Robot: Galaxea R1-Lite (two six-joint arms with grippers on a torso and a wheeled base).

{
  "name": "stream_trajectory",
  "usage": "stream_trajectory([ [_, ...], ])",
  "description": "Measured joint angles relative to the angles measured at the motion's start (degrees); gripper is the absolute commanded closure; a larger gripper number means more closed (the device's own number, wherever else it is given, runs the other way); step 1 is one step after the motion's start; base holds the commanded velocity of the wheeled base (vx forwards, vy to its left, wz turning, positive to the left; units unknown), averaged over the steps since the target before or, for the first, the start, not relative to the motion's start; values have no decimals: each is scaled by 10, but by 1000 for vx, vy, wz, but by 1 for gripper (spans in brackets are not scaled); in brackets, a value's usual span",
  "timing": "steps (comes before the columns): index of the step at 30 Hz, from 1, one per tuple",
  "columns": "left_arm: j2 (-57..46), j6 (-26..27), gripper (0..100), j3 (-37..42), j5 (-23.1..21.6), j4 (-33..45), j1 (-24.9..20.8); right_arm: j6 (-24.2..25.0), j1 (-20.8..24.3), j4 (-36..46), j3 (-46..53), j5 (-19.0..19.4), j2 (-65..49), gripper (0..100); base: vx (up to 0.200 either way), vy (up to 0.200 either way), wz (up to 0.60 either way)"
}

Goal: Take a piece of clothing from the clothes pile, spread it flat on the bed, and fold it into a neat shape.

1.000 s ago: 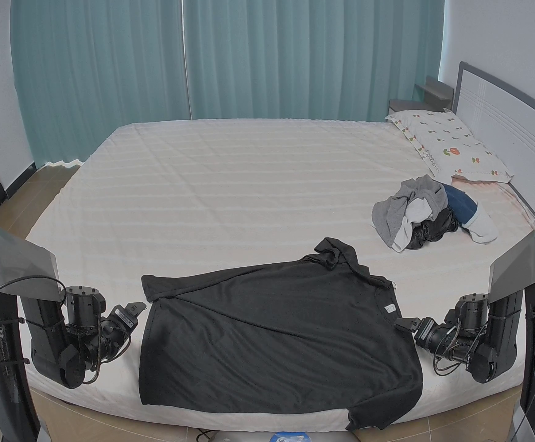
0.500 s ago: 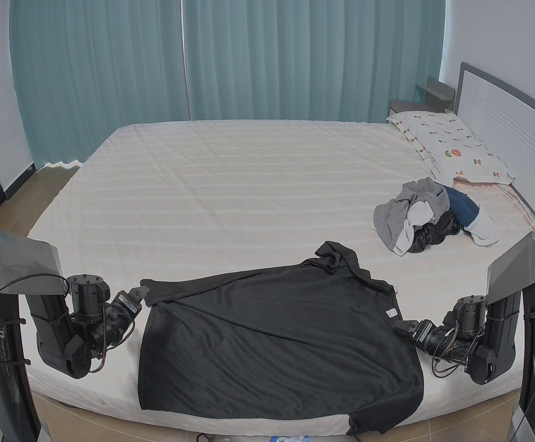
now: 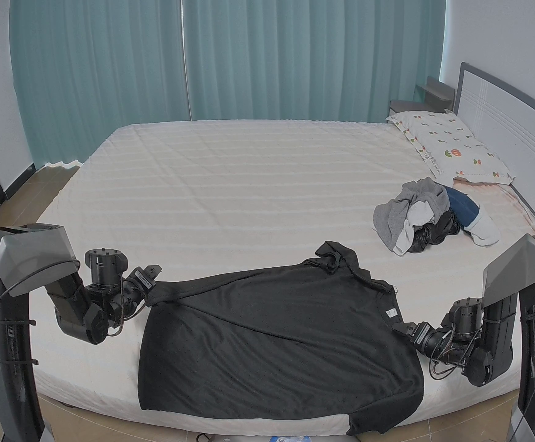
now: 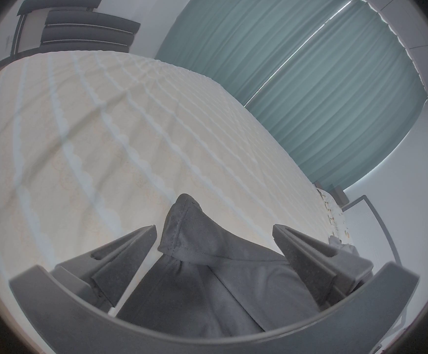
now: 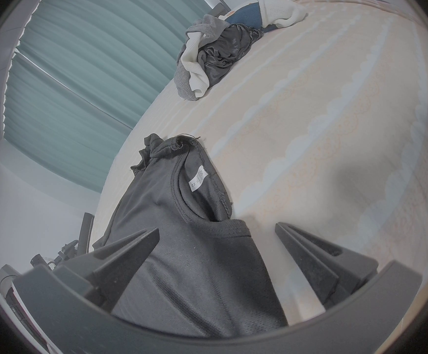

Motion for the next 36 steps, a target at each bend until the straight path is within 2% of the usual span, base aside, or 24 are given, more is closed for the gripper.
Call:
stream_trajectory([
  [14,81,29,0,-81,17,20,-16,0,6,0,-6,-8,8,0,0,0,0],
  [21,89,28,0,-87,20,41,-17,0,6,0,-6,-8,8,0,0,0,0],
  [26,84,29,0,-77,46,46,-16,0,6,0,-6,-8,9,0,0,0,0],
  [31,80,30,0,-80,51,68,-16,0,6,0,-6,-9,9,0,0,0,0],
  [32,80,31,100,-84,51,76,-16,0,6,0,-6,-9,9,0,0,0,0],
  [36,82,33,100,-106,54,104,-16,0,6,1,-6,-9,9,0,0,0,0],
])
